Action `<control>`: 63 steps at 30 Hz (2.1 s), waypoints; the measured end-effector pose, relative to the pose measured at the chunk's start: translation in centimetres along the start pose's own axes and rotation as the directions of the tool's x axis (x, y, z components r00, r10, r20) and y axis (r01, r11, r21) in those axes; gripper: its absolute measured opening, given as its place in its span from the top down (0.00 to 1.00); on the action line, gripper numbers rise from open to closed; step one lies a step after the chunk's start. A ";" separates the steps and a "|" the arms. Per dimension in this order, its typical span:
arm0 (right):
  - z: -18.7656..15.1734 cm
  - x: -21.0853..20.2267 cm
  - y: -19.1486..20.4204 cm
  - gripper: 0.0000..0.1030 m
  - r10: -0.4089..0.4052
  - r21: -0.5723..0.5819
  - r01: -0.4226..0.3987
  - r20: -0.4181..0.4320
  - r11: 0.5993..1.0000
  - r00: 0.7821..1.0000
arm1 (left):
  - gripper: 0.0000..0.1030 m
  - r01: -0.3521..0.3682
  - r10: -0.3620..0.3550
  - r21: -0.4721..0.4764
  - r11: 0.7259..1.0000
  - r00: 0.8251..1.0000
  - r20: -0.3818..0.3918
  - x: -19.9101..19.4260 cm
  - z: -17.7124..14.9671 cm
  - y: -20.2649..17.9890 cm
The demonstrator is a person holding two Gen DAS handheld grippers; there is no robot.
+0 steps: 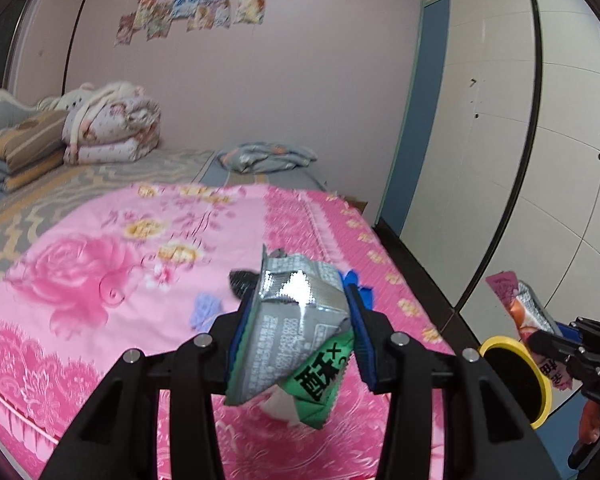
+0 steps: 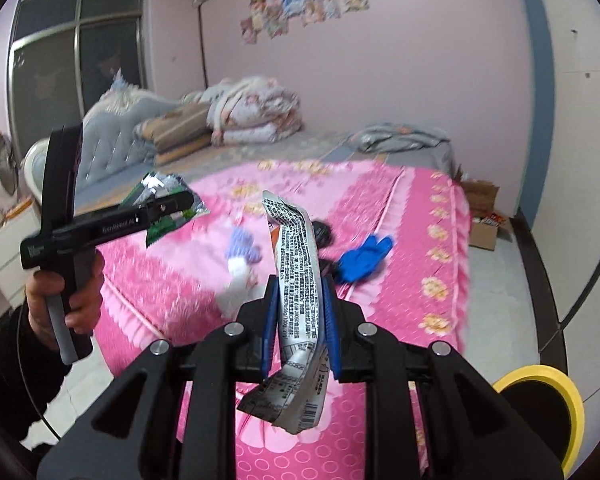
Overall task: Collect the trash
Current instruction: 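Carry the silver strip and grey-green packet in both tools over the yellow bin, then open both tools to drop the strip and packet into the bin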
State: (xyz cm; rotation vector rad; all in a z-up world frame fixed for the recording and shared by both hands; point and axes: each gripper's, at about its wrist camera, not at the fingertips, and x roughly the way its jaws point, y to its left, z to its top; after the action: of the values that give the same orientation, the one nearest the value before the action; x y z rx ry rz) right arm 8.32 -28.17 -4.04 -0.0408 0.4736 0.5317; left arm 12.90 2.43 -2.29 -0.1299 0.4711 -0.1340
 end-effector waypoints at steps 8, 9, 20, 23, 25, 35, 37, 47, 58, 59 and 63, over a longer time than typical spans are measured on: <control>2.6 -5.5 -2.9 0.81 -0.110 0.070 0.102 0.130 0.992 0.985 | 0.60 0.064 -0.067 0.054 0.996 0.997 0.049 -1.4 4.7 -5.0; 2.9 -6.4 -3.4 0.81 -0.138 0.084 0.126 0.152 0.988 0.979 | 0.60 0.073 -0.077 0.061 0.995 0.996 0.056 -1.6 5.1 -5.6; 2.2 -13.7 -9.3 0.81 -0.473 0.287 0.399 0.269 0.871 0.839 | 0.60 0.219 -0.234 0.141 0.965 0.967 0.102 -1.0 8.5 -14.6; 1.4 -15.1 -10.7 0.81 -0.569 0.328 0.481 0.269 0.813 0.777 | 0.60 0.264 -0.282 0.161 0.951 0.954 0.097 0.0 8.7 -17.2; 0.8 -15.9 -11.8 0.81 -0.611 0.356 0.513 0.260 0.781 0.748 | 0.60 0.280 -0.300 0.173 0.944 0.949 0.101 0.4 8.5 -18.7; -3.6 -18.5 -17.6 0.81 -0.808 0.476 0.669 0.184 0.571 0.559 | 0.60 0.347 -0.375 0.233 0.908 0.923 0.085 3.6 6.1 -26.4; -4.5 -18.6 -18.9 0.81 -0.816 0.488 0.676 0.154 0.553 0.557 | 0.60 0.358 -0.385 0.246 0.901 0.920 0.071 4.6 5.3 -27.8; -9.1 -15.3 -23.5 0.80 -0.816 0.501 0.709 -0.008 0.497 0.578 | 0.60 0.436 -0.420 0.281 0.855 0.900 -0.118 11.9 -0.5 -33.4; -13.4 -11.9 -27.3 0.78 -0.770 0.516 0.701 -0.119 0.491 0.627 | 0.59 0.506 -0.425 0.260 0.823 0.850 -0.311 18.9 -6.1 -37.1; -13.7 -11.7 -27.5 0.74 -0.768 0.520 0.700 -0.123 0.489 0.628 | 0.56 0.509 -0.428 0.260 0.821 0.849 -0.310 18.9 -6.2 -37.2; -13.8 -11.5 -27.3 0.53 -0.784 0.531 0.705 -0.116 0.470 0.610 | 0.38 0.515 -0.440 0.256 0.818 0.847 -0.299 18.8 -6.2 -37.4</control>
State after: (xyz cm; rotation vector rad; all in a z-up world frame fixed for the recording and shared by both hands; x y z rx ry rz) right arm 7.35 -59.41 -13.55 0.3214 0.3952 -0.5070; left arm 22.93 -37.94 -10.31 0.1008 0.6316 -0.7345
